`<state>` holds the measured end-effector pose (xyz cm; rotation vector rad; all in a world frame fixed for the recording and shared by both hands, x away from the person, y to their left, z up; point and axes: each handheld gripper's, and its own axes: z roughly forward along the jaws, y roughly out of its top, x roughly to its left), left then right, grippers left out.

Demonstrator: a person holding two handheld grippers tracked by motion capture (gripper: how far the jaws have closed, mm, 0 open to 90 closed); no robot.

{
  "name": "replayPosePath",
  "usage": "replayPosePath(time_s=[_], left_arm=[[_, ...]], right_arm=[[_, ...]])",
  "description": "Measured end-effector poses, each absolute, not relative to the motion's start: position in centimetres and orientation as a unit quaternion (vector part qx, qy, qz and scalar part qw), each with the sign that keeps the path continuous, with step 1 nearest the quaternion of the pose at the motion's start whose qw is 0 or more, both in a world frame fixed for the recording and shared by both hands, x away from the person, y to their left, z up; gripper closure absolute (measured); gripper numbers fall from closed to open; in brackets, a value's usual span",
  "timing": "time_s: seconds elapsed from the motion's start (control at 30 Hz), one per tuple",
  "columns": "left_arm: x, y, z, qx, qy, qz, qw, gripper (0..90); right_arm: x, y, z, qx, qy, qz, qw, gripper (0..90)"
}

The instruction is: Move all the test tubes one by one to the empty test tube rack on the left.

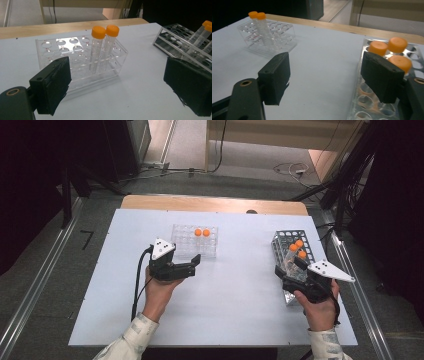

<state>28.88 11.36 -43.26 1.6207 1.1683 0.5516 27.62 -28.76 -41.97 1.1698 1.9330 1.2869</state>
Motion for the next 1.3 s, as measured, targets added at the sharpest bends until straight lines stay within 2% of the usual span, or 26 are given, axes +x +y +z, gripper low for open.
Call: replayPosePath(time_s=[0.37, 0.77, 0.97, 1.3], left_arm=[[28.6, 11.5, -43.5, 0.672, 0.487, 0.221, 0.512, 7.5], [28.4, 10.7, -43.5, 0.679, 0.478, 0.219, 0.513, 7.7], [28.3, 10.4, -43.5, 0.681, 0.475, 0.221, 0.512, 7.7], [28.4, 10.6, -43.6, 0.681, 0.476, 0.219, 0.512, 7.8]], right_arm=[[27.7, -31.1, -42.2, 0.462, 0.700, 0.462, 0.287, 23.3], [30.0, -32.4, -43.8, 0.497, 0.696, 0.422, 0.302, 28.8], [31.1, -32.2, -44.0, 0.509, 0.700, 0.389, 0.315, 45.2], [32.2, -31.7, -44.5, 0.508, 0.717, 0.365, 0.307, 60.8]])
